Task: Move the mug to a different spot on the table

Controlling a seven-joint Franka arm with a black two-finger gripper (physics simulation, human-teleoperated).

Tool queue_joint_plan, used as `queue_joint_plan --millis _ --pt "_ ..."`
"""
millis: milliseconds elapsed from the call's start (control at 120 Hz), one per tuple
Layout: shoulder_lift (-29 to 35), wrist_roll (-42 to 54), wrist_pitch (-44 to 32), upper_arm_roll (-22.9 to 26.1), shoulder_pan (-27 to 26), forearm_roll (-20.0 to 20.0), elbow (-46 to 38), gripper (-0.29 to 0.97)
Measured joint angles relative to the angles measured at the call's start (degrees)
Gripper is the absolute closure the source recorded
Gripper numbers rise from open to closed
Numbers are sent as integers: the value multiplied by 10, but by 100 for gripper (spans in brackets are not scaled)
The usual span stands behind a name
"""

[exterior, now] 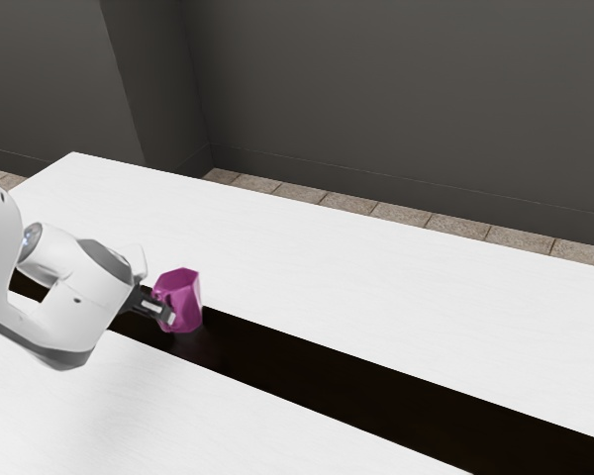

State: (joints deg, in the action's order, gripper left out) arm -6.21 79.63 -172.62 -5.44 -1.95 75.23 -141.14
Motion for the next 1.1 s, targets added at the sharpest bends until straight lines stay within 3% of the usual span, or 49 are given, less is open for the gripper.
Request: queue_joint_plan --millis 375,542,767,842,942,1025,1100 --pt "10 6 4 0 -2 8 -4 17" --pt "20 8 5 0 -1 9 -4 9" --pt "104 14 8 0 -3 1 -21 5" --pt "128 16 26 0 0 -84 6 4" --pt "121 2 78 0 12 -245 83 4" --pt "112 -53 145 0 17 -391 128 3" --pt "107 -129 224 0 21 -481 161 3"
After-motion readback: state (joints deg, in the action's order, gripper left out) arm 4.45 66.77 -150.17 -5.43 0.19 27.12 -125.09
